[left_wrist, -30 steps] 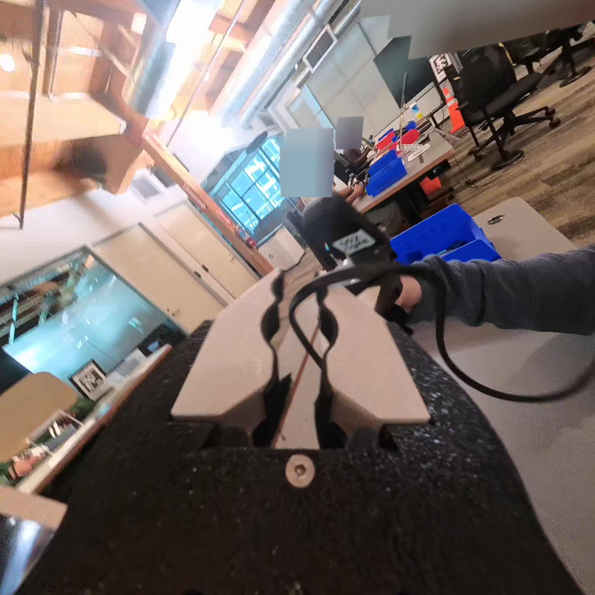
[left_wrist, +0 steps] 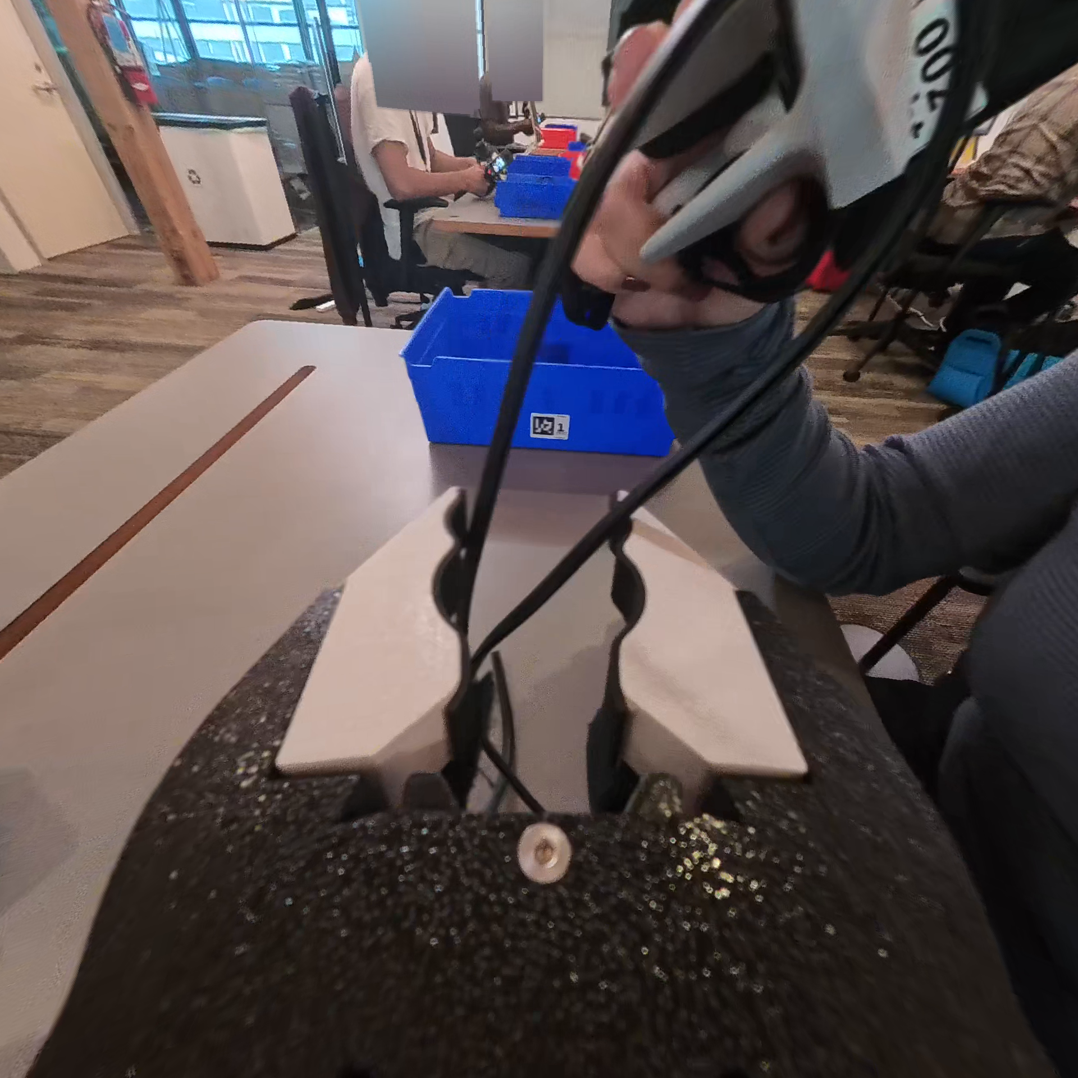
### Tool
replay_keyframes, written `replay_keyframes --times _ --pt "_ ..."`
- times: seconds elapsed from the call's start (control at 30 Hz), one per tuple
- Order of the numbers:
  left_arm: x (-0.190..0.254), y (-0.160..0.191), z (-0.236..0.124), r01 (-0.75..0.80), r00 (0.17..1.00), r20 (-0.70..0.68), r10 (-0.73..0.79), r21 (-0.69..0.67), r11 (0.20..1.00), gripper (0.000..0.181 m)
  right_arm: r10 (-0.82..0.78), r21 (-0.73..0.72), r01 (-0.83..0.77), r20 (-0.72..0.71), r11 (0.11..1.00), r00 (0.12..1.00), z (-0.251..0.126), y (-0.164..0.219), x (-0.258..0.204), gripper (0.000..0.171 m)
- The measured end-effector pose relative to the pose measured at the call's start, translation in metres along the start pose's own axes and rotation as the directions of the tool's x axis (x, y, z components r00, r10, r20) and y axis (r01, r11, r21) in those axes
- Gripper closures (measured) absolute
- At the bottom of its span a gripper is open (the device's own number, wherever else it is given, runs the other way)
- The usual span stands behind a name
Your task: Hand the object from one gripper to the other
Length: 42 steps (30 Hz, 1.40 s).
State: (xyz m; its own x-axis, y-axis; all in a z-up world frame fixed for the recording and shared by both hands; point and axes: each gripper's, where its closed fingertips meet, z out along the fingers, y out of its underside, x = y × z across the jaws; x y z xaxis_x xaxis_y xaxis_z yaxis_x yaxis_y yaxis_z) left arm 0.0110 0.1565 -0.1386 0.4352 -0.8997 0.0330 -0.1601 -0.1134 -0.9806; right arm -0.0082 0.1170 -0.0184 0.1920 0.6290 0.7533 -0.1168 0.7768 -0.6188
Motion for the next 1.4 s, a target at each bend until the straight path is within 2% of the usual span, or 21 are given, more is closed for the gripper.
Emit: replay_keyframes --times 0.03,0.07,0.1,0.17,0.27,0.37,0.47,0.57,0.63,0.67,0.7,0.8,0.87,0.93,1.0,1.1,1.23,1.3,1.4 --pt "-0.004 0.001 0.001 -0.004 1.000 0.021 0.004 -0.008 1.000 0.147 0.027 0.023 -0.027 0.004 0.999 1.000 -0.001 -0.003 0.000 0.169" --pt "-0.007 0.004 0.000 -0.021 0.999 0.041 0.021 -0.022 1.000 0.171 0.053 0.039 -0.053 0.002 0.998 0.999 -0.001 -0.005 0.002 0.169" --pt "-0.008 0.005 0.000 -0.030 0.998 0.053 0.032 -0.032 0.999 0.177 0.072 0.036 -0.071 -0.016 0.997 0.997 -0.002 -0.003 0.006 0.169" --pt "-0.004 0.004 -0.005 -0.035 0.999 0.033 0.037 -0.041 0.999 0.179 0.105 -0.018 -0.108 -0.092 0.994 0.990 -0.005 0.010 0.022 0.169" --pt "0.005 -0.002 -0.015 -0.061 0.998 0.015 0.061 -0.050 0.997 0.180 0.218 -0.156 -0.250 -0.199 0.956 0.955 -0.009 0.047 0.043 0.169" --pt "0.000 -0.025 -0.030 -0.081 0.994 0.079 0.080 0.008 0.997 0.181 0.366 -0.271 -0.410 -0.197 0.871 0.909 -0.010 0.082 0.037 0.167" --pt "-0.012 -0.065 -0.052 -0.154 0.971 0.209 0.117 0.168 0.974 0.181 0.585 -0.288 -0.571 -0.044 0.769 0.810 -0.010 0.085 0.014 0.122" --pt "-0.018 -0.103 -0.072 -0.286 0.923 0.347 0.167 0.328 0.900 0.181 0.782 -0.302 -0.724 0.156 0.620 0.604 -0.004 0.068 -0.015 0.105" --pt "-0.015 -0.122 -0.078 -0.366 0.895 0.397 0.203 0.392 0.844 0.181 0.816 -0.349 -0.738 0.227 0.578 0.532 0.008 0.063 -0.037 0.095" --pt "-0.010 -0.127 -0.076 -0.361 0.905 0.373 0.205 0.417 0.834 0.181 0.821 -0.363 -0.736 0.230 0.571 0.523 0.019 0.063 -0.044 0.093" --pt "-0.007 -0.132 -0.075 -0.352 0.915 0.351 0.201 0.445 0.824 0.181 0.817 -0.358 -0.735 0.224 0.575 0.531 0.030 0.061 -0.050 0.092" --pt "0.000 -0.139 -0.071 -0.347 0.928 0.305 0.215 0.492 0.798 0.181 0.795 -0.312 -0.734 0.159 0.603 0.586 0.055 0.059 -0.052 0.111" --pt "0.008 -0.141 -0.069 -0.302 0.950 0.235 0.204 0.535 0.789 0.181 0.762 -0.295 -0.712 0.102 0.637 0.639 0.060 0.066 -0.049 0.129" --pt "0.013 -0.138 -0.066 -0.287 0.957 0.205 0.208 0.530 0.798 0.181 0.738 -0.271 -0.696 0.092 0.665 0.669 0.059 0.066 -0.045 0.153" --pt "0.018 -0.137 -0.067 -0.265 0.964 0.175 0.202 0.545 0.795 0.181 0.705 -0.251 -0.669 0.086 0.699 0.704 0.055 0.064 -0.039 0.169" --pt "0.012 -0.129 -0.070 -0.229 0.969 0.200 0.142 0.529 0.817 0.179 0.563 -0.289 -0.536 0.013 0.793 0.826 0.043 0.071 -0.025 0.170" --pt "0.008 -0.088 -0.060 -0.136 0.974 0.217 0.059 0.358 0.924 0.138 0.197 -0.372 -0.227 -0.115 0.900 0.974 0.010 0.072 0.008 0.169" --pt "0.010 -0.062 -0.055 -0.095 0.974 0.222 0.040 0.242 0.966 0.126 0.001 -0.468 -0.064 -0.133 0.882 0.991 -0.010 0.072 0.026 0.170" --pt "0.010 -0.032 -0.054 -0.053 0.966 0.259 0.012 0.152 0.987 0.112 -0.069 -0.557 -0.031 -0.158 0.830 0.985 -0.050 0.061 0.061 0.170"
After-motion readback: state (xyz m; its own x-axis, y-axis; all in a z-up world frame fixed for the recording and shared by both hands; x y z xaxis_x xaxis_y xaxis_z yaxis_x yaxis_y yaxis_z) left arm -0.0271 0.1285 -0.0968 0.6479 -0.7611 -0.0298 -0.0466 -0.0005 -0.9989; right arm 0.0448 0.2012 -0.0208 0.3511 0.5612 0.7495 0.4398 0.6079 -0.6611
